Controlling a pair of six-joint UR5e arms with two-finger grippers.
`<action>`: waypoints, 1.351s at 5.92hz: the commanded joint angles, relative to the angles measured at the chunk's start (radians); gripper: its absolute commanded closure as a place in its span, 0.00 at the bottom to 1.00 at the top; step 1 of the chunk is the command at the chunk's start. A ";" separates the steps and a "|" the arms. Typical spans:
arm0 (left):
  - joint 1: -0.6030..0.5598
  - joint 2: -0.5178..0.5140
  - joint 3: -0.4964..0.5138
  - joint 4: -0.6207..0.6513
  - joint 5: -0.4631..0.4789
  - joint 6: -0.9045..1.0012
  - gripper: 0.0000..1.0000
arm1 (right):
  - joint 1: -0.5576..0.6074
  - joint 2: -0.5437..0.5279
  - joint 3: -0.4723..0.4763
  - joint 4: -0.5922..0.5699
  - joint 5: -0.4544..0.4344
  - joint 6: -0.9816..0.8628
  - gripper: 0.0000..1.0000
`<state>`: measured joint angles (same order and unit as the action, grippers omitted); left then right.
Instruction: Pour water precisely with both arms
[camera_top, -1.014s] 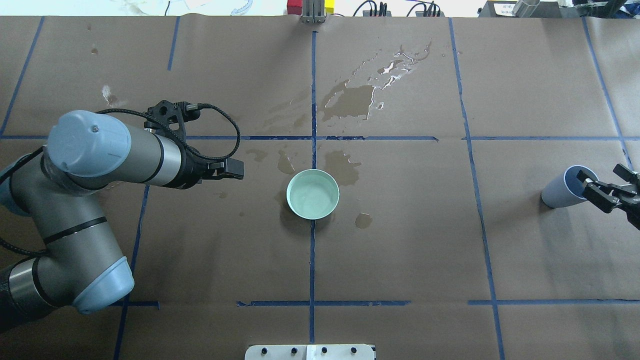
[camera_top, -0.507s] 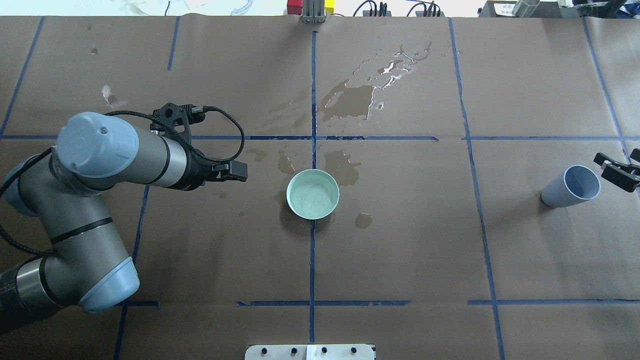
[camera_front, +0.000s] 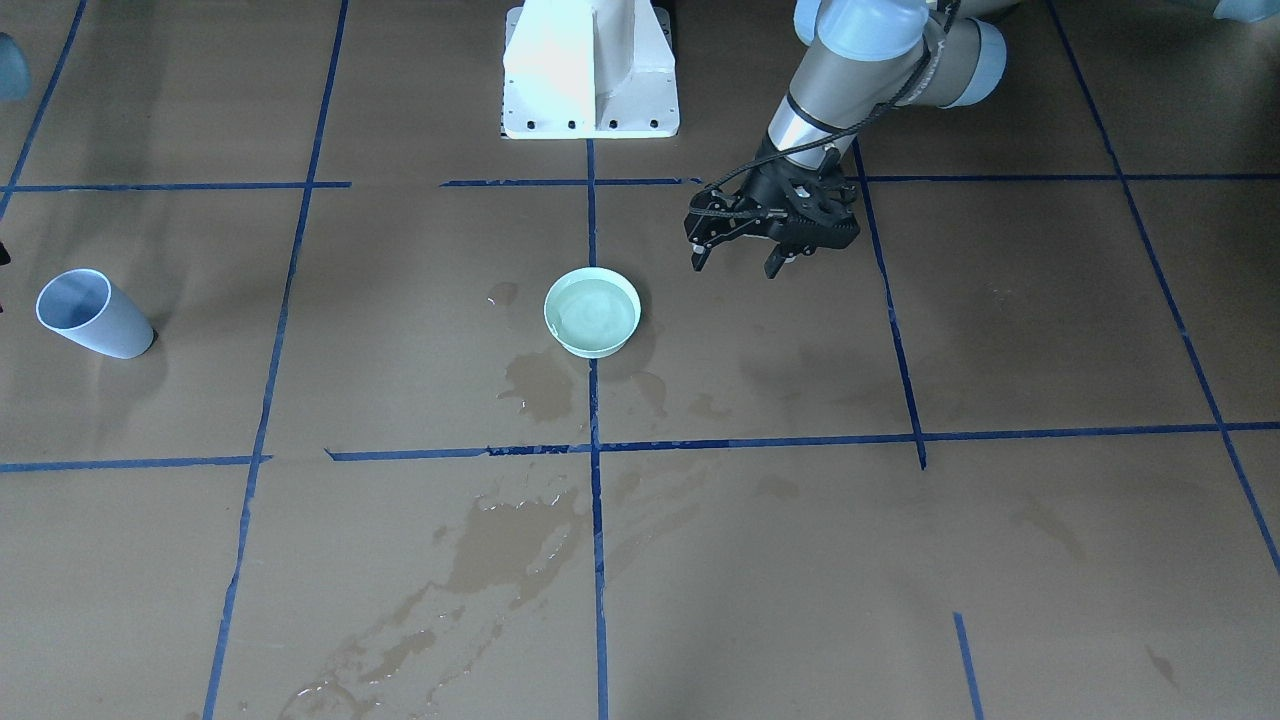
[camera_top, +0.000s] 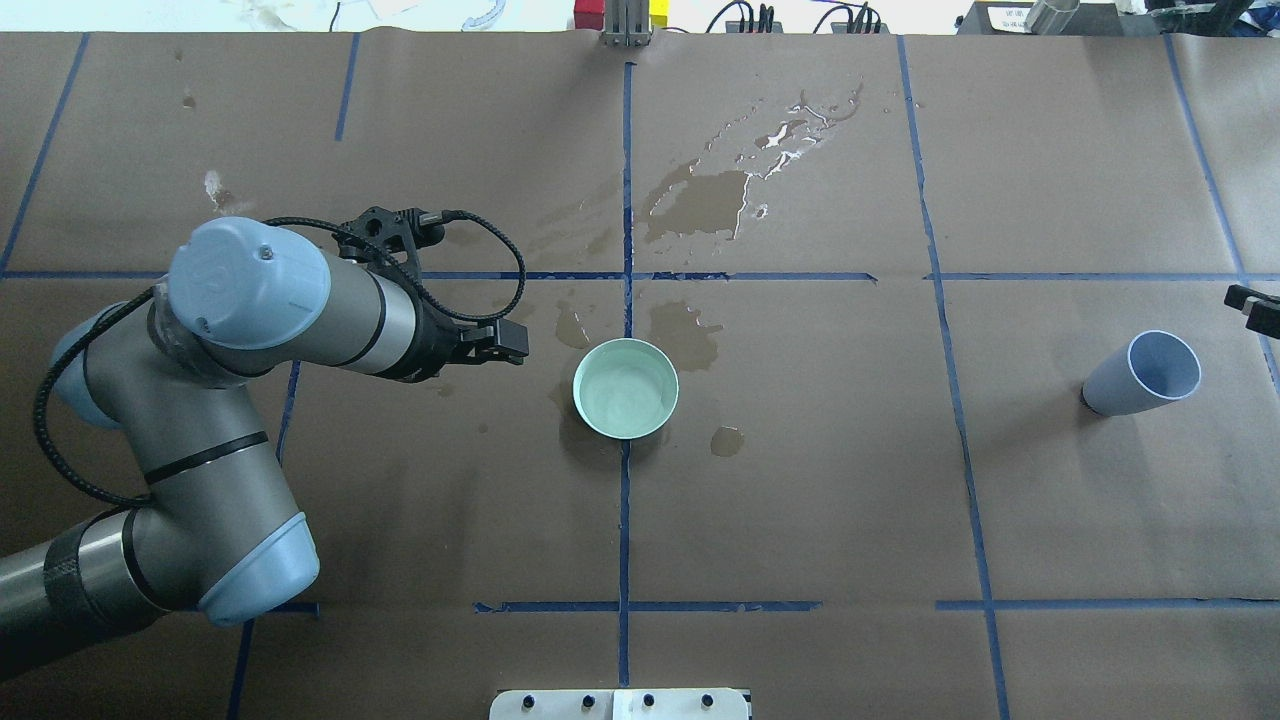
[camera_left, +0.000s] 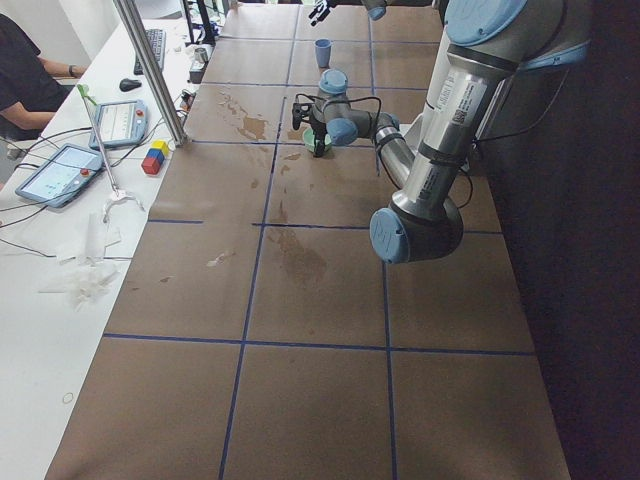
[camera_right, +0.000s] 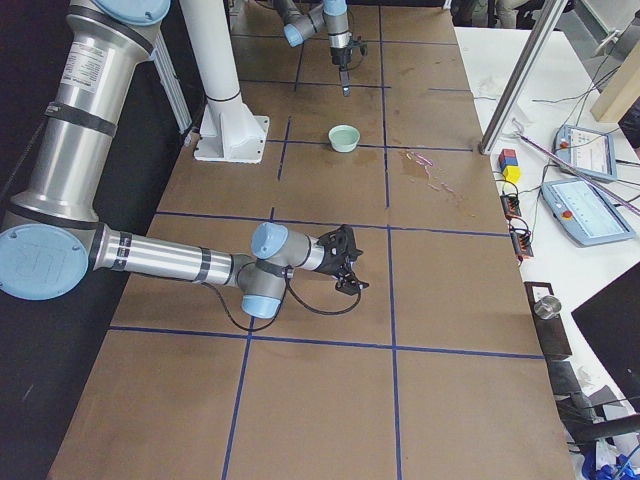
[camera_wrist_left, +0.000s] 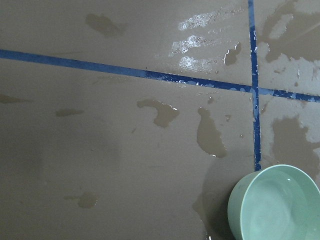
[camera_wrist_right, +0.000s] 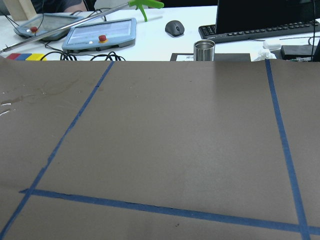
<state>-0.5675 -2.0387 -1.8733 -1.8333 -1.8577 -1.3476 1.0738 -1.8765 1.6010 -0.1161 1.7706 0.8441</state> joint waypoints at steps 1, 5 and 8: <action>0.026 -0.037 0.014 0.045 -0.003 -0.033 0.00 | 0.186 0.046 -0.004 -0.190 0.244 -0.249 0.00; 0.084 -0.149 0.193 -0.021 0.003 -0.193 0.00 | 0.395 0.070 -0.004 -0.557 0.603 -0.551 0.00; 0.086 -0.233 0.322 -0.050 0.047 -0.199 0.05 | 0.434 0.101 0.002 -0.889 0.784 -0.816 0.00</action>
<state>-0.4831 -2.2339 -1.5980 -1.8809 -1.8378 -1.5439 1.4850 -1.7942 1.6014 -0.9026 2.4764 0.0809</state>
